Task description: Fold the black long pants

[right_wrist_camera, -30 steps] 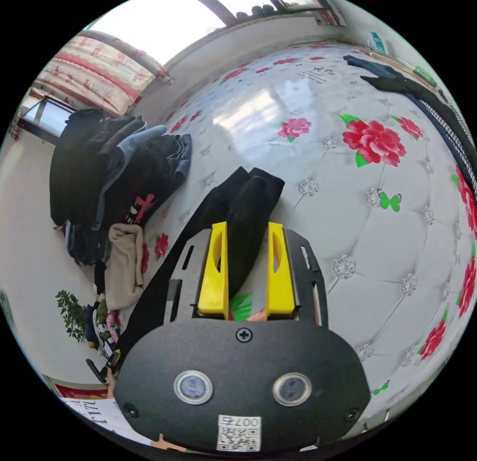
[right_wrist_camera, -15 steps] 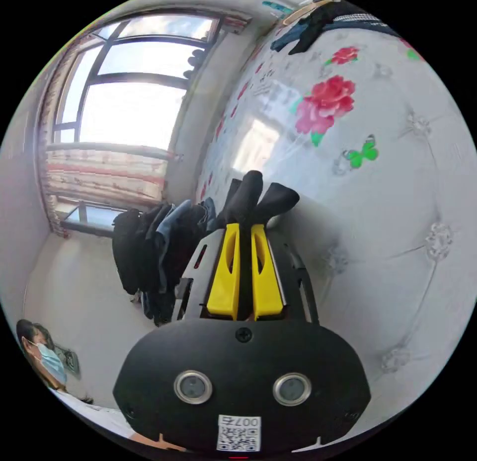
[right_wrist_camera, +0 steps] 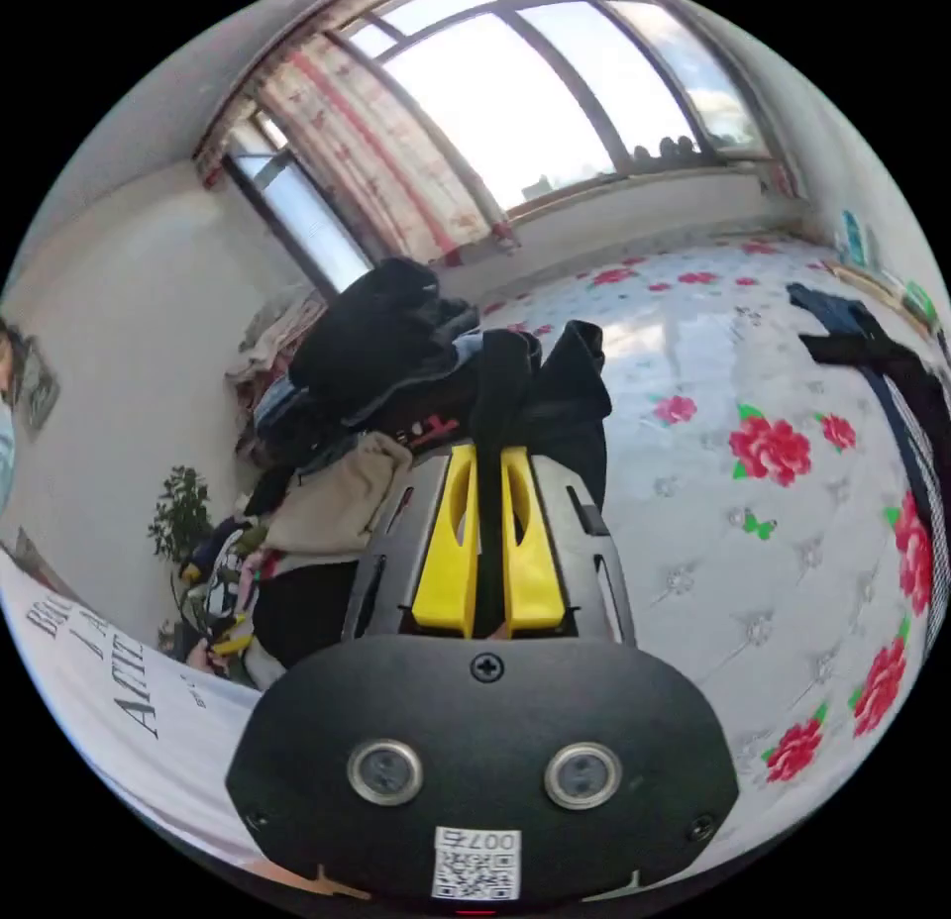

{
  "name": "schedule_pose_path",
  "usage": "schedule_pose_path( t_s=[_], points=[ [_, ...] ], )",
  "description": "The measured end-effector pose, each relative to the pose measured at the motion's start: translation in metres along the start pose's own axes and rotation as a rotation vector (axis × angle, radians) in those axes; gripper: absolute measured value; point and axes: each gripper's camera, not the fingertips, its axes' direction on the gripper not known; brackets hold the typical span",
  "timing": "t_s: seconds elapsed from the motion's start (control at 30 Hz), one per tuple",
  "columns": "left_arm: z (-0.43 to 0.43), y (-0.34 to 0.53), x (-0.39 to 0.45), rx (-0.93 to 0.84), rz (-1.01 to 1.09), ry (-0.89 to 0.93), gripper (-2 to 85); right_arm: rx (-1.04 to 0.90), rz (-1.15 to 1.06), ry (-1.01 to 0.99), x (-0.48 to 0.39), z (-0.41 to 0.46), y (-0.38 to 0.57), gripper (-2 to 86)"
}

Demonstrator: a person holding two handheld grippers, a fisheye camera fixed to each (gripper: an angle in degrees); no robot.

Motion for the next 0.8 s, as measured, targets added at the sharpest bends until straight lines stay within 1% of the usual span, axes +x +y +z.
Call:
schedule_pose_path(
  t_s=[0.07, 0.1, 0.13, 0.17, 0.2, 0.23, 0.27, 0.33, 0.4, 0.43, 0.47, 0.5, 0.53, 0.63, 0.7, 0.73, 0.8],
  points=[
    [0.009, -0.008, -0.007, -0.024, -0.018, 0.028, 16.4, -0.093, -0.309, -0.069, -0.101, 0.031, 0.022, 2.7],
    [0.013, -0.014, -0.012, -0.026, -0.018, 0.049, 15.8, -0.130, -0.357, -0.095, -0.122, 0.042, 0.032, 2.9],
    [0.015, -0.016, -0.013, -0.025, -0.017, 0.054, 15.5, -0.233, -0.424, -0.154, -0.157, 0.071, 0.055, 3.1],
    [0.018, -0.021, -0.017, -0.023, -0.018, 0.047, 13.9, -0.355, -0.448, -0.217, -0.184, 0.105, 0.084, 3.4],
    [0.021, -0.025, -0.022, -0.026, -0.019, 0.034, 12.4, -0.422, -0.443, -0.247, -0.195, 0.123, 0.098, 3.6],
    [0.023, -0.027, -0.025, -0.032, -0.027, 0.028, 11.6, -0.575, -0.448, -0.306, -0.213, 0.157, 0.128, 3.9],
    [0.022, -0.029, -0.031, -0.021, -0.044, 0.027, 9.9, -0.682, -0.440, -0.332, -0.225, 0.180, 0.153, 4.1],
    [0.018, -0.030, -0.041, -0.004, -0.069, 0.068, 7.4, -0.721, -0.420, -0.331, -0.233, 0.193, 0.172, 4.3],
    [0.004, -0.030, -0.046, 0.013, -0.058, 0.128, 6.4, -0.713, -0.421, -0.331, -0.234, 0.190, 0.176, 4.6],
    [0.000, -0.029, -0.044, 0.022, -0.034, 0.139, 6.2, -0.700, -0.443, -0.290, -0.231, 0.185, 0.174, 4.8],
    [-0.010, -0.027, -0.035, 0.037, 0.023, 0.166, 6.1, -0.682, -0.445, -0.227, -0.224, 0.181, 0.170, 5.1],
    [-0.019, -0.026, -0.021, 0.046, 0.092, 0.196, 6.0, -0.669, -0.434, -0.204, -0.219, 0.178, 0.167, 5.3],
    [-0.024, -0.025, -0.013, 0.046, 0.125, 0.207, 5.9, -0.636, -0.394, -0.182, -0.206, 0.171, 0.160, 5.6],
    [-0.039, -0.016, 0.050, 0.023, 0.336, 0.293, 5.7, -0.522, -0.221, -0.151, -0.164, 0.147, 0.143, 6.3],
    [-0.042, 0.004, 0.125, -0.041, 0.603, 0.364, 5.7, -0.444, -0.111, -0.148, -0.136, 0.131, 0.137, 6.7],
    [-0.040, 0.012, 0.144, -0.064, 0.675, 0.381, 5.7, -0.391, -0.042, -0.142, -0.117, 0.120, 0.136, 6.9],
    [-0.021, 0.057, 0.218, -0.206, 0.941, 0.455, 6.5, -0.326, 0.050, -0.132, -0.090, 0.106, 0.137, 7.2]
  ],
)
